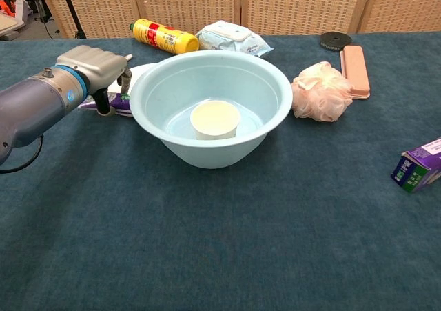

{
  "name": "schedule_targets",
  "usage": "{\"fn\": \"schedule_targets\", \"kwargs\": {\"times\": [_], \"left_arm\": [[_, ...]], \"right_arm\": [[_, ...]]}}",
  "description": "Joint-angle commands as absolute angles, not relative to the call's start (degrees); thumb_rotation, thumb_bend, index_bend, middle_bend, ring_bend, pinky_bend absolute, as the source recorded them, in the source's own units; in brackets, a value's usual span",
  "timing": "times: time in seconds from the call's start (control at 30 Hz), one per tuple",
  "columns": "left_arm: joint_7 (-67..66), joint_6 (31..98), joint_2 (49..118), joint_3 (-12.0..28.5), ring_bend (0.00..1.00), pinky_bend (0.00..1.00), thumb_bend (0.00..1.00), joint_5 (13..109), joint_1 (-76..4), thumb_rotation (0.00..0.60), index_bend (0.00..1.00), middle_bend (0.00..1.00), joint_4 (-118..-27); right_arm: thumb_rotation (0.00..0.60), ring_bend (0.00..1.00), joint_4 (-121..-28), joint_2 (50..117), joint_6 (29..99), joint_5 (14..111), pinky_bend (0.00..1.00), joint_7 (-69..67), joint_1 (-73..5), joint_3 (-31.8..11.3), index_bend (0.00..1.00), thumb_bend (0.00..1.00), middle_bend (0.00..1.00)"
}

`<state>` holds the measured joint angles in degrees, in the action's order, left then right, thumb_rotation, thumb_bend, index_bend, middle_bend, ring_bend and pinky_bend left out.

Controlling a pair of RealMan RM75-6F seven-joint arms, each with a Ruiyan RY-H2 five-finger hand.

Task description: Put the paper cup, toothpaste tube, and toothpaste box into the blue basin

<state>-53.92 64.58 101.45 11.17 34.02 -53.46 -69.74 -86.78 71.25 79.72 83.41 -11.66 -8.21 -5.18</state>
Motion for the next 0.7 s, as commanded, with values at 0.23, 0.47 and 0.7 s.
{"fn": "schedule_targets", "kwargs": {"times": [0.23, 0.47, 0.7], "left_arm": [[-52.3, 68.0, 97.9, 11.3, 0.32, 0.32, 0.37, 39.5, -51.7, 0.600, 0.79, 0.45, -73.9], [-51.0, 71.6, 92.2, 11.3, 0.33, 0.33, 0.37, 43.3, -49.2, 0.600, 0.81, 0.47, -79.0], [-49.8, 74.1, 83.5, 12.5, 0.33, 0.33, 0.37, 47.2, -47.3, 0.600, 0.81, 0.47, -88.1]], "right_arm": [[0.600, 0.00, -87.3, 71.1, 80.5, 83.9, 0.00, -11.3, -8.0, -5.1, 0.15, 0.21, 0.00], [0.600, 0.00, -88.3, 70.8, 81.5, 85.0, 0.00, -10.4, -7.8, -4.8, 0.15, 0.21, 0.00], [0.600, 0.00, -89.3, 70.7, 81.9, 86.0, 0.00, -9.8, -7.9, -4.5, 0.15, 0.21, 0.00]]}}
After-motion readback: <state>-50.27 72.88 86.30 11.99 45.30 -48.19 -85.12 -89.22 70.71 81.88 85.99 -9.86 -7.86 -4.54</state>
